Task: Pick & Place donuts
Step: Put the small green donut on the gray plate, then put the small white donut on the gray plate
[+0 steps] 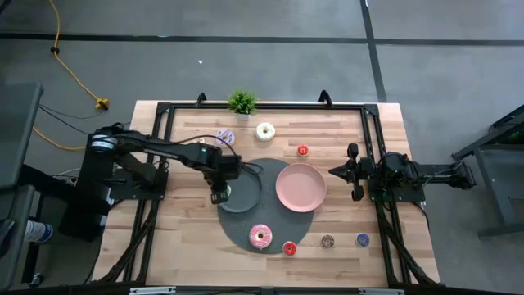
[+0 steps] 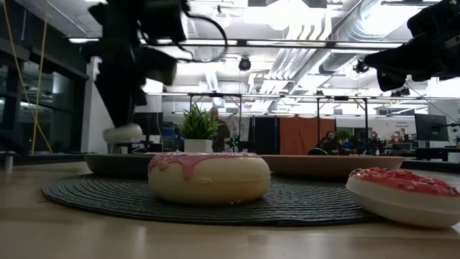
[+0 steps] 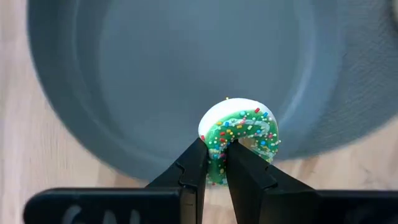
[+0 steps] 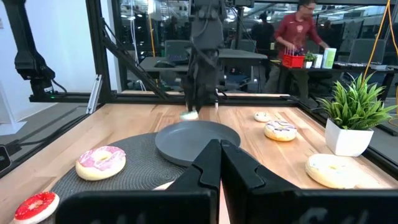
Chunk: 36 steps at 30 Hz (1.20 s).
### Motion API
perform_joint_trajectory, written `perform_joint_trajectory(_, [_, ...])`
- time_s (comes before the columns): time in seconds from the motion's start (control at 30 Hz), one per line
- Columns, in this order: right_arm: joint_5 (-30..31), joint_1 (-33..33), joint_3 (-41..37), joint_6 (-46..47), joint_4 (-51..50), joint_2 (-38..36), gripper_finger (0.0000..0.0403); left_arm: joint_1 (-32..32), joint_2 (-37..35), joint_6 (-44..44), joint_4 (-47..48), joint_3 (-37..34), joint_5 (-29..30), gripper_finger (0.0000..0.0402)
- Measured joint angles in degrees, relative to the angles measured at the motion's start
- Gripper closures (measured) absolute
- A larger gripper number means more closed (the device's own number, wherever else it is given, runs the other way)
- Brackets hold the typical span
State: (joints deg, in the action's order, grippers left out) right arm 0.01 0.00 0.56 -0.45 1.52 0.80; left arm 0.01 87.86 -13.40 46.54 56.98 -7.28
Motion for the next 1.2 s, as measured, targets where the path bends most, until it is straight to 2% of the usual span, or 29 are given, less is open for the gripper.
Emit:
perform_joint_trajectory(0.23, [0.00,0.01,-0.02,0.00,0.00,0.00,0.0402,-0.02,5.18,0.11,-0.50,0.76,-0.02,0.0351])
perform_joint_trajectory(0.53, [0.00,-0.02,-0.02,0.01,0.00,-0.04,0.0402,-0.02,5.48,-1.87,0.62,0.71,-0.91,0.0341])
perform_joint_trajectory(1.2, [0.00,0.00,-0.02,0.01,0.00,-0.04,0.0402,0.00,5.48,-1.88,2.04,0.86,0.43,0.0214])
